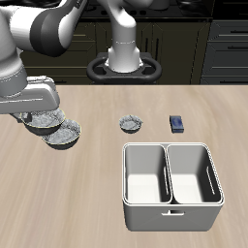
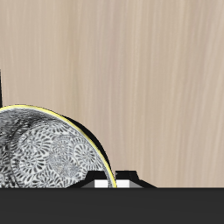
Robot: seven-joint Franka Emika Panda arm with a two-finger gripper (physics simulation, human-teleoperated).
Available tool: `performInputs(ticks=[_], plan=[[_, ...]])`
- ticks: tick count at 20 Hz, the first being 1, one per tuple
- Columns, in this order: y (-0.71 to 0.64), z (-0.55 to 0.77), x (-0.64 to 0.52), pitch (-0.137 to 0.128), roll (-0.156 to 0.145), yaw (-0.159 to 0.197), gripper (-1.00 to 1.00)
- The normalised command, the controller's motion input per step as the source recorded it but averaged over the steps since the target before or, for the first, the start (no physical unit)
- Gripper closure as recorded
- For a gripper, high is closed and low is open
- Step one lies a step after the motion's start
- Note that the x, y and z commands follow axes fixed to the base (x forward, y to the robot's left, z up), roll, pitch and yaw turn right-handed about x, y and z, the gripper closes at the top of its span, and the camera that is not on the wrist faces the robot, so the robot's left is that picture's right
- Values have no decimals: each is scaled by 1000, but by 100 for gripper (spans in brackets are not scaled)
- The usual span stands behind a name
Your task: Stack the middle-sized bowl on the largest bowl
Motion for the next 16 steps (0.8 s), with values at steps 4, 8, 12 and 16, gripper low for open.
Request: performInputs(ticks=[4, 8, 12, 16], plan=[[-78, 13, -200, -14, -26, -18, 100], [-116, 6, -199, -14, -28, -17, 100], [-3, 40, -285, -34, 12, -9, 100], [52, -39, -397, -38, 8, 31, 100]])
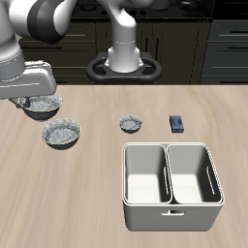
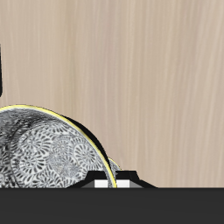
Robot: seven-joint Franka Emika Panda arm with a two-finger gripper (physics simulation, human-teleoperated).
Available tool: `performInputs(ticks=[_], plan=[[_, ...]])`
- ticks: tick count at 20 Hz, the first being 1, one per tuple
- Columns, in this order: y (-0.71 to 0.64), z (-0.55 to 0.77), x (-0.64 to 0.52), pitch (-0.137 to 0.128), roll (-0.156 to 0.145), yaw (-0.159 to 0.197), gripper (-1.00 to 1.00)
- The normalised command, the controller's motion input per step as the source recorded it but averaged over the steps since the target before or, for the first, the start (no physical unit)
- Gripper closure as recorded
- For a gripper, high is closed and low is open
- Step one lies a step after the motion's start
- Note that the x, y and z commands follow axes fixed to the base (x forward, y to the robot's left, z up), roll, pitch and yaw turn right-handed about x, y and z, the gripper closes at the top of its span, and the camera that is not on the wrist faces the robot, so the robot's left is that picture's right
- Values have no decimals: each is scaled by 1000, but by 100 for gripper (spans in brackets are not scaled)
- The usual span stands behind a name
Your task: Stack the middle-sized bowl on the largest bowl
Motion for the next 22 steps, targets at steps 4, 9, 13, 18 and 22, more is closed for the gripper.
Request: performInputs(ticks=[4, 9, 13, 18, 22], plan=[[67, -115, -295, -40, 2, 23, 100], [84, -203, -159, -11, -8, -31, 100], [73, -257, -171, -9, -3, -32, 100], [25, -182, -179, -11, -15, -5, 100], [52, -110, -193, 0, 18, -33, 100]])
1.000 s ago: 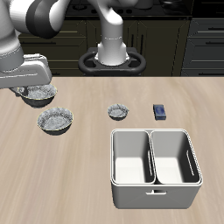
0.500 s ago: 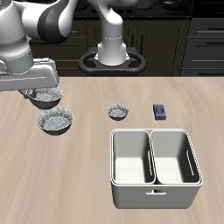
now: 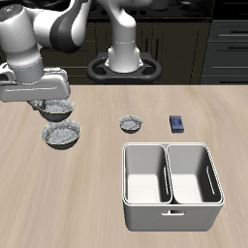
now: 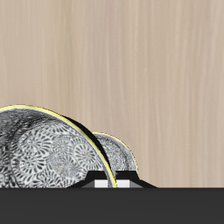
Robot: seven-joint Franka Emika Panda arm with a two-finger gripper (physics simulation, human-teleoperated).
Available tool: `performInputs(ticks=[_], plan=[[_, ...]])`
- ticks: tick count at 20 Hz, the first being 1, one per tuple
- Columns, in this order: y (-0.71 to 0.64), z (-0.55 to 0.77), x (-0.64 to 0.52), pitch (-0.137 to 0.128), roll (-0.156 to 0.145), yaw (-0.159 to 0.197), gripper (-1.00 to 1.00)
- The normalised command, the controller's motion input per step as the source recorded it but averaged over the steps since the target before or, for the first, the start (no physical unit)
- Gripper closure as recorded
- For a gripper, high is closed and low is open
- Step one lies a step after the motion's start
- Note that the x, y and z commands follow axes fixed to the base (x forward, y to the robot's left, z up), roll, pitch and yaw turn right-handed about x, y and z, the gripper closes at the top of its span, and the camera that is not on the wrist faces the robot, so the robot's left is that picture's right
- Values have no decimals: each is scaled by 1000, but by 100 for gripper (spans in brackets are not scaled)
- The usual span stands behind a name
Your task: Stack the middle-sized bowl on the largest bowl
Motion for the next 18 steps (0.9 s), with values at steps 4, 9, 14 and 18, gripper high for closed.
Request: performInputs(ticks=[4, 9, 14, 18], plan=[[90, -90, -251, -27, 4, 29, 100], [58, -101, -197, -8, 15, -4, 100], [-10, -194, -112, 5, 3, 14, 100], [-181, -149, 5, 17, -40, 1, 100]])
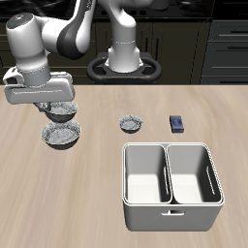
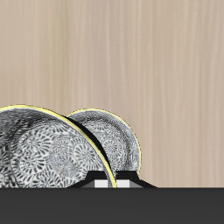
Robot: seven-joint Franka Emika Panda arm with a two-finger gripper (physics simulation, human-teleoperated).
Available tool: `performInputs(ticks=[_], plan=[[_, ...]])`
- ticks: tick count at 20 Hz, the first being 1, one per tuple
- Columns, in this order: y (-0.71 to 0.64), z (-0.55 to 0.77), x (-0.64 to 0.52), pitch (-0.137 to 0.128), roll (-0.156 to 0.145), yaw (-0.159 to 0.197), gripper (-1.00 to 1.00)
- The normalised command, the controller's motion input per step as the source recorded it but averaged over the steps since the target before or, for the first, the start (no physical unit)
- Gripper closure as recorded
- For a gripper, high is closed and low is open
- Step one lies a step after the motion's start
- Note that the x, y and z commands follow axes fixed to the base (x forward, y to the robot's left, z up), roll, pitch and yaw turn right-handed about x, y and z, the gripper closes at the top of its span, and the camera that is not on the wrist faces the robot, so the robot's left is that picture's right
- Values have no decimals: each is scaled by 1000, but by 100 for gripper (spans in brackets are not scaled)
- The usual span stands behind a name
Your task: Stack the middle-sized bowl on the largest bowl
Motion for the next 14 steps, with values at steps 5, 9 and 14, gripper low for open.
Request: performInputs(ticks=[5, 9, 14], plan=[[-131, -202, -110, 21, -18, -14, 100], [13, -177, -70, 13, 0, 8, 100], [52, -222, -38, 27, 1, 3, 100]])
